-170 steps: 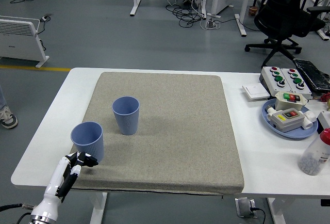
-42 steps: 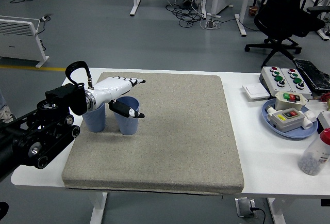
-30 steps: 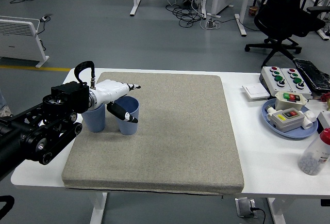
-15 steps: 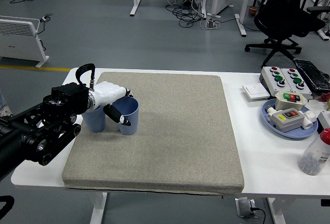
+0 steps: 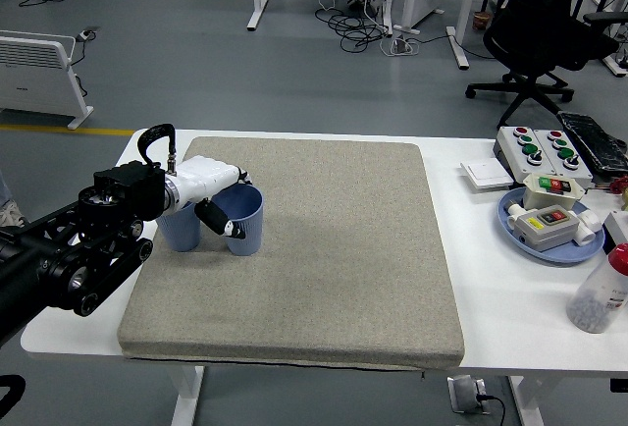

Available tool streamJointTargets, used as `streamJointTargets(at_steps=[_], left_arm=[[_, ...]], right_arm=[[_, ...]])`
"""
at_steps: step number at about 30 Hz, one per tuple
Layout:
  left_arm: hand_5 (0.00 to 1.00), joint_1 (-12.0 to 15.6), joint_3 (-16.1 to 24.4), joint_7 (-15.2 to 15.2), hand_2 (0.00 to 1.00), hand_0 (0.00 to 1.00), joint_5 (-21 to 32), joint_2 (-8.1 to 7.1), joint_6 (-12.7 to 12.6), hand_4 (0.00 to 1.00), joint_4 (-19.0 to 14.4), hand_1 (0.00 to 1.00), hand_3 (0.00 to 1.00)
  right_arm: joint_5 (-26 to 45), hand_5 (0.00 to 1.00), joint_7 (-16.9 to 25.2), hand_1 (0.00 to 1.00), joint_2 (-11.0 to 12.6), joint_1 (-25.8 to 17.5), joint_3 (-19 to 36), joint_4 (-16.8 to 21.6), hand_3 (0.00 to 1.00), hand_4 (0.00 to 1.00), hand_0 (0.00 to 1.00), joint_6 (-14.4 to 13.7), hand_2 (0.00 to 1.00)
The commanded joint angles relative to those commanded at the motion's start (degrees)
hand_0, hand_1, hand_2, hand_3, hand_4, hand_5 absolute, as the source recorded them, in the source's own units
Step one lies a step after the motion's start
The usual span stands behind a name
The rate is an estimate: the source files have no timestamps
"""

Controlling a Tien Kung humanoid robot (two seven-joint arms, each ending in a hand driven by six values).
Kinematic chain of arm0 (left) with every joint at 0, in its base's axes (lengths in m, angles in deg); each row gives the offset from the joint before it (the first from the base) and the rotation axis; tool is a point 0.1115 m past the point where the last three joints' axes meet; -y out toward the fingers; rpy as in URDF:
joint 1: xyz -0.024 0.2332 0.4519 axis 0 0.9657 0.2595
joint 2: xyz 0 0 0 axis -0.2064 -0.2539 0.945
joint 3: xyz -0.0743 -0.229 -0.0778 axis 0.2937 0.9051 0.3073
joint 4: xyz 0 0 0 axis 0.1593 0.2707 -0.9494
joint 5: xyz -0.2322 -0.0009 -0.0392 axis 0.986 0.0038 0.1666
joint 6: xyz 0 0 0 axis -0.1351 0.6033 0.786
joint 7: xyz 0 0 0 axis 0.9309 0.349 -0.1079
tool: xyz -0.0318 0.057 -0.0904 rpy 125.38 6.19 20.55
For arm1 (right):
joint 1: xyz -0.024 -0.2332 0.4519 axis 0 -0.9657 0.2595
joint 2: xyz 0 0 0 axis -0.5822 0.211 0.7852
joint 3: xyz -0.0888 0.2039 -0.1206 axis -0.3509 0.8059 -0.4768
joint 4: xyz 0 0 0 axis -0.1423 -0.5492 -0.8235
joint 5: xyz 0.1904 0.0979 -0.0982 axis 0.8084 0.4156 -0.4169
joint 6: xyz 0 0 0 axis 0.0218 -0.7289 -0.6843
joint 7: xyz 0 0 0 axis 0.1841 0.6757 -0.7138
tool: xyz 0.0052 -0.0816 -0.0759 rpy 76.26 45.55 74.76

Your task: Push cup pick cup insert cup

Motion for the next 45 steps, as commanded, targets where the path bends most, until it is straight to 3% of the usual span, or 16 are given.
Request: streamJointTargets(at_steps=[7, 11, 16, 18, 23, 26, 30, 37, 45], left_arm=[[0.227, -0.02, 1.33, 0.72, 0.63, 0.403, 3.14, -0.97, 1.57, 0.667, -3.04, 0.576, 0.592], [0.224, -0.53, 2.77, 2.45, 0.606, 0.405, 3.52, -1.93, 4.1, 0.657, -6.85, 0.57, 0.594], [0.231, -2.5, 5.67, 4.4, 0.593, 0.407, 6.4, -4.33, 7.71, 0.653, -14.1, 0.566, 0.594], [0.231, -3.13, 6.68, 4.91, 0.593, 0.407, 6.77, -5.16, 8.6, 0.653, -15.25, 0.566, 0.594], [0.233, -4.03, 9.81, 6.22, 0.582, 0.403, 5.64, -7.55, 9.93, 0.652, -15.45, 0.564, 0.596], [0.233, -4.59, 12.48, 6.88, 0.582, 0.403, 4.28, -9.72, 10.89, 0.652, -14.01, 0.564, 0.596], [0.236, -4.73, 14.31, 7.23, 0.578, 0.406, 3.6, -11.0, 11.59, 0.648, -12.59, 0.565, 0.597], [0.247, -4.06, 15.07, 7.42, 0.574, 0.405, 3.33, -12.13, 12.13, 0.646, -10.93, 0.566, 0.598], [0.251, -2.7, 14.73, 8.02, 0.574, 0.41, 2.79, -13.2, 12.84, 0.639, -11.62, 0.567, 0.597]], right_arm=[[0.28, 0.47, 0.05, 0.6, -0.01, -0.03, -0.1, -0.03, 0.579, 0.122, 0.697, -0.05, 0.619], [0.39, 0.47, 0.07, 0.6, -0.03, -0.11, -0.13, -0.02, 0.579, 0.122, 0.698, -0.05, 0.618], [0.65, 0.47, 0.08, 0.6, -0.06, -0.26, -0.21, -0.02, 0.579, 0.122, 0.699, -0.04, 0.618], [0.75, 0.47, 0.09, 0.6, -0.06, -0.25, -0.25, -0.03, 0.579, 0.122, 0.699, -0.03, 0.618], [1.35, 0.47, 0.25, 0.6, 0.01, -0.27, -0.57, -0.03, 0.579, 0.123, 0.698, -0.03, 0.617], [1.54, 0.47, 0.32, 0.6, 0.05, -0.32, -0.65, -0.04, 0.579, 0.123, 0.698, -0.03, 0.617], [1.48, 0.469, 0.29, 0.6, 0.06, -0.37, -0.59, -0.04, 0.579, 0.123, 0.698, -0.03, 0.617], [1.29, 0.468, 0.17, 0.6, -0.05, -0.51, -0.41, -0.04, 0.579, 0.122, 0.698, -0.01, 0.617], [1.92, 0.471, 0.35, 0.6, -0.15, -0.67, -0.73, -0.02, 0.579, 0.122, 0.698, 0.02, 0.619]])
